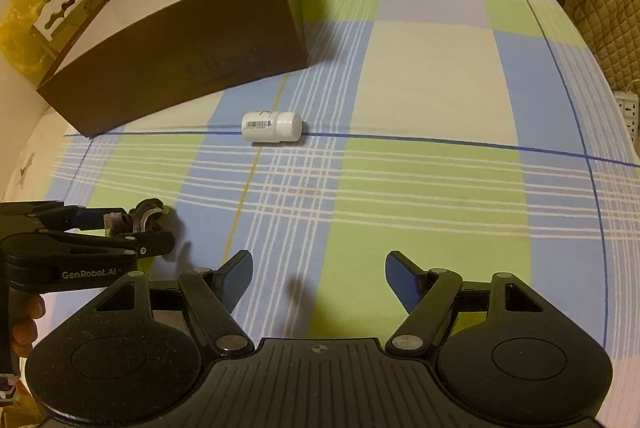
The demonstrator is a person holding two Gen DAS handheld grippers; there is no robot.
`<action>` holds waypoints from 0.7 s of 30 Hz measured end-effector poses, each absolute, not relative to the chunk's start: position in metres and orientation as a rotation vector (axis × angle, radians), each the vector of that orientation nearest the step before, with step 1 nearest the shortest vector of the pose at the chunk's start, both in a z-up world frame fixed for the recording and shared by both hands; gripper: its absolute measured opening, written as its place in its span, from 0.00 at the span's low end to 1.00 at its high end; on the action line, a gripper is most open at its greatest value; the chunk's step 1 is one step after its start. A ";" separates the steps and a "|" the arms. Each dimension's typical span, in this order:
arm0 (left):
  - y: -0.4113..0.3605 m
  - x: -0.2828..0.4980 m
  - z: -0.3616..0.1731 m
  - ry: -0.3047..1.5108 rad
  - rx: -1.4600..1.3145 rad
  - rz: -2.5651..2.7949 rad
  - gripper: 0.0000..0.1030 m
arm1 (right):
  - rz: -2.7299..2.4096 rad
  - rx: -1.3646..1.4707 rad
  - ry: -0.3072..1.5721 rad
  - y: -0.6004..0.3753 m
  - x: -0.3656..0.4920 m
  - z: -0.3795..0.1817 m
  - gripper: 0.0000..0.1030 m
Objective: Organize objects
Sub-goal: 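Grasp the dark brown scrunchie with the left gripper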
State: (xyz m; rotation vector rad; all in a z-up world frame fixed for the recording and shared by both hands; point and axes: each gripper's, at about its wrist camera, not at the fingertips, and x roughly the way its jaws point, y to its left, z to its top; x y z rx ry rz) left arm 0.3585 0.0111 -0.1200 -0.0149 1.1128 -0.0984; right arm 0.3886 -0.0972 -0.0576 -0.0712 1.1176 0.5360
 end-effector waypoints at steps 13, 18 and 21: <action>0.030 0.358 -0.110 1.049 0.011 -0.059 0.25 | 0.589 -0.093 1.064 -0.076 0.402 -0.056 0.68; 0.057 0.361 -0.105 1.031 -0.007 0.021 0.25 | 0.632 -0.100 1.022 -0.060 0.418 -0.056 0.68; 0.074 0.362 -0.103 1.029 -0.026 0.067 0.25 | 0.628 -0.092 1.009 -0.049 0.429 -0.060 0.68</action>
